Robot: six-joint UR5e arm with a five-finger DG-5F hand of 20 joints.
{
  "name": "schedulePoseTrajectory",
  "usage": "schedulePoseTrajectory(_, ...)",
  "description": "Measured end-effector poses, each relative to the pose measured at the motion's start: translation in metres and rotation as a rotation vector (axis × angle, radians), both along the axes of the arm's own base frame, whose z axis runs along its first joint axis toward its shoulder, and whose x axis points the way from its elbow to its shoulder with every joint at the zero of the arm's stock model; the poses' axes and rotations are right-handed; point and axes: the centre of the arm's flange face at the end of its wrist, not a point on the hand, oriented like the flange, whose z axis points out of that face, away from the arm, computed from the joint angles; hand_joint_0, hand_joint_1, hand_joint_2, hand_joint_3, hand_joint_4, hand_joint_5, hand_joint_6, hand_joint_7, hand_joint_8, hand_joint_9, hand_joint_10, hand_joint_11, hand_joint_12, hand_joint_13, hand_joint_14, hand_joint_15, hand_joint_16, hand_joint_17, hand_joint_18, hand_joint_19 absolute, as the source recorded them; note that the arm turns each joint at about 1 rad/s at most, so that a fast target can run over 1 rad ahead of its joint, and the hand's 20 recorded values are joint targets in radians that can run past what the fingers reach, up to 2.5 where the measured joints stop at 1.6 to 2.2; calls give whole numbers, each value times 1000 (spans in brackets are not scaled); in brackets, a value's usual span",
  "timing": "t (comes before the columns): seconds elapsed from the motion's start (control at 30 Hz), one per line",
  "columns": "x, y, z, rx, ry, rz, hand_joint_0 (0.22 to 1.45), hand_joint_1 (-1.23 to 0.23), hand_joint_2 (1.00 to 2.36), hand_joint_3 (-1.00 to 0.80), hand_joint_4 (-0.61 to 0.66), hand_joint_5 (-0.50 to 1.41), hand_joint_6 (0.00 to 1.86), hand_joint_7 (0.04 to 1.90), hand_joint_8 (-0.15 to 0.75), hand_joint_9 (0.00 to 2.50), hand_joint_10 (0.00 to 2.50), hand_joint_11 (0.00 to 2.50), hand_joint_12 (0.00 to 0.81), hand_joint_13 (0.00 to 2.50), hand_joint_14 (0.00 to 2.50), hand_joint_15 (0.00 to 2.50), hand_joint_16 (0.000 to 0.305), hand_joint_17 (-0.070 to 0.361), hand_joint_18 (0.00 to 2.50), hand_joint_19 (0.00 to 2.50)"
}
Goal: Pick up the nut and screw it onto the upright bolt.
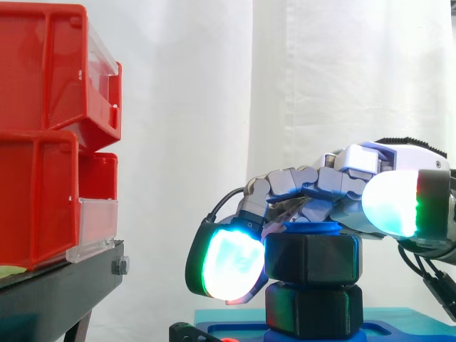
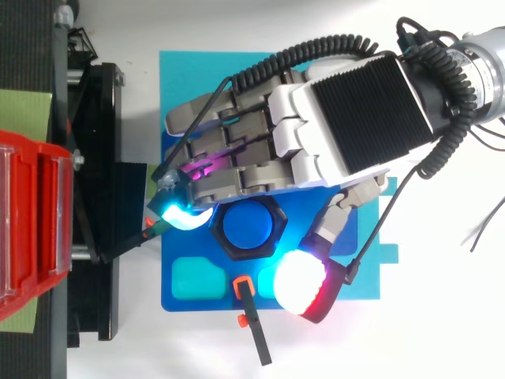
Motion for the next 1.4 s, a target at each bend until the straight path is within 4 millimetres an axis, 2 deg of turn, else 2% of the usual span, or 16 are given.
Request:
schedulePoseTrajectory(0.33, -2, -8, -1, -1, 2, -8, 485, -97, 1000, -500, 193, -27, 501, 1461, 266, 886, 0, 0, 241, 687, 0, 0, 32, 72, 452, 114)
schedulePoseTrajectory(0.57, -3, -17, -1, 0, 2, -18, 486, -102, 1000, -500, 174, -22, 517, 1534, 268, 902, 0, 0, 237, 705, 0, 0, 32, 71, 470, 118)
schedulePoseTrajectory(1.07, -6, -34, 0, -2, -8, -34, 490, -107, 1000, -500, 179, -13, 566, 1504, 277, 949, 0, 0, 231, 743, 0, 0, 31, 69, 516, 137)
schedulePoseTrajectory(1.2, -5, -37, 2, -6, -30, -29, 489, -104, 1000, -500, 185, -10, 513, 1543, 272, 947, 0, 0, 232, 745, 0, 0, 31, 70, 521, 142)
schedulePoseTrajectory(1.37, -4, -38, 6, -9, -61, -21, 485, -91, 1000, -500, 265, -44, 504, 1241, 268, 934, 0, 0, 234, 739, 0, 0, 32, 73, 511, 141)
schedulePoseTrajectory(1.4, -4, -38, 7, -9, -69, -19, 483, -90, 1000, -500, 282, -53, 504, 1133, 266, 926, 0, 0, 235, 730, 0, 0, 33, 74, 510, 134)
